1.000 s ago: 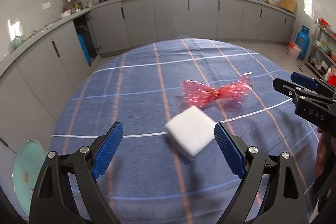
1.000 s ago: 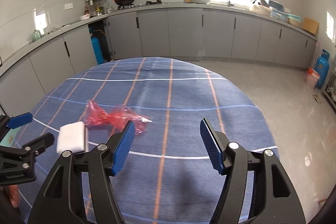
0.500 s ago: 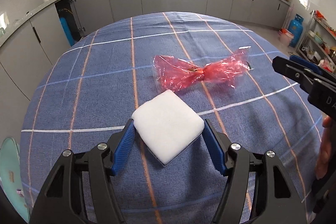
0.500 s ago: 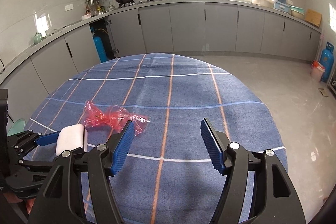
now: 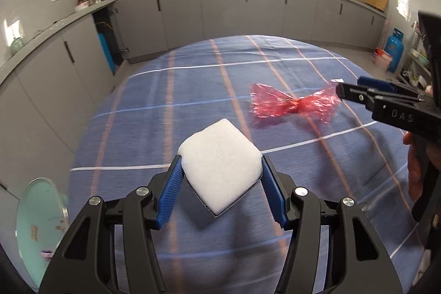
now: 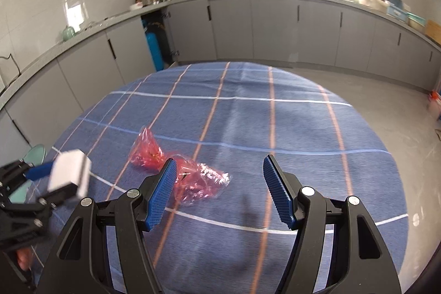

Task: Collect trash
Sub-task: 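Lift the white sponge with the left tool while the right tool grasps the red wrapper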

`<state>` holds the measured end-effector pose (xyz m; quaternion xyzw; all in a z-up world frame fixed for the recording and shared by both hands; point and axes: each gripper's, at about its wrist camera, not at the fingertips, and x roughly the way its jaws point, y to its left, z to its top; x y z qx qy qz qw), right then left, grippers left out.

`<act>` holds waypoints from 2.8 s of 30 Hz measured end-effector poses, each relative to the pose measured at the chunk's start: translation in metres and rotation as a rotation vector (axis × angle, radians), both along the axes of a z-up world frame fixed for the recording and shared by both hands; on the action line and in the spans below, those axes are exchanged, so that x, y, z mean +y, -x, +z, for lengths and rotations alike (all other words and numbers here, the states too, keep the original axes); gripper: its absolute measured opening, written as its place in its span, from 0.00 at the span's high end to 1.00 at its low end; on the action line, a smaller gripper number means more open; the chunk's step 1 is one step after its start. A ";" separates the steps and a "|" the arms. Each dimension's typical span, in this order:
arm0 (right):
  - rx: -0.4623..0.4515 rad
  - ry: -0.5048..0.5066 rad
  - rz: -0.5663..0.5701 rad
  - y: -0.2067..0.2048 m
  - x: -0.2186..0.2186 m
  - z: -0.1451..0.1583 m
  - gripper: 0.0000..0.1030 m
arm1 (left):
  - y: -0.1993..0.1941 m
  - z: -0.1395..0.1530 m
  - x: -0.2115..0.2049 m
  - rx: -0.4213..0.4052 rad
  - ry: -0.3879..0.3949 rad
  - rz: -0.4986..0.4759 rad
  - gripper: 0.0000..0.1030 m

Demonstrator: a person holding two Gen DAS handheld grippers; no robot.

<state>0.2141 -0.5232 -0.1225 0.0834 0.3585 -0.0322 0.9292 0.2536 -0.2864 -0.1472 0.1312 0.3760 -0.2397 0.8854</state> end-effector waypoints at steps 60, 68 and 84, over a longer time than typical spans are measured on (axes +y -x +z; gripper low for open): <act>-0.132 0.055 0.036 0.144 0.034 0.019 0.36 | 0.023 0.022 0.124 -0.064 0.079 0.181 0.44; -0.031 0.136 0.295 0.122 0.086 0.000 0.36 | 0.027 0.031 0.130 -0.086 0.069 0.180 0.44; -0.022 0.080 0.343 0.099 0.118 0.007 0.79 | 0.028 0.044 0.165 -0.131 0.038 0.222 0.44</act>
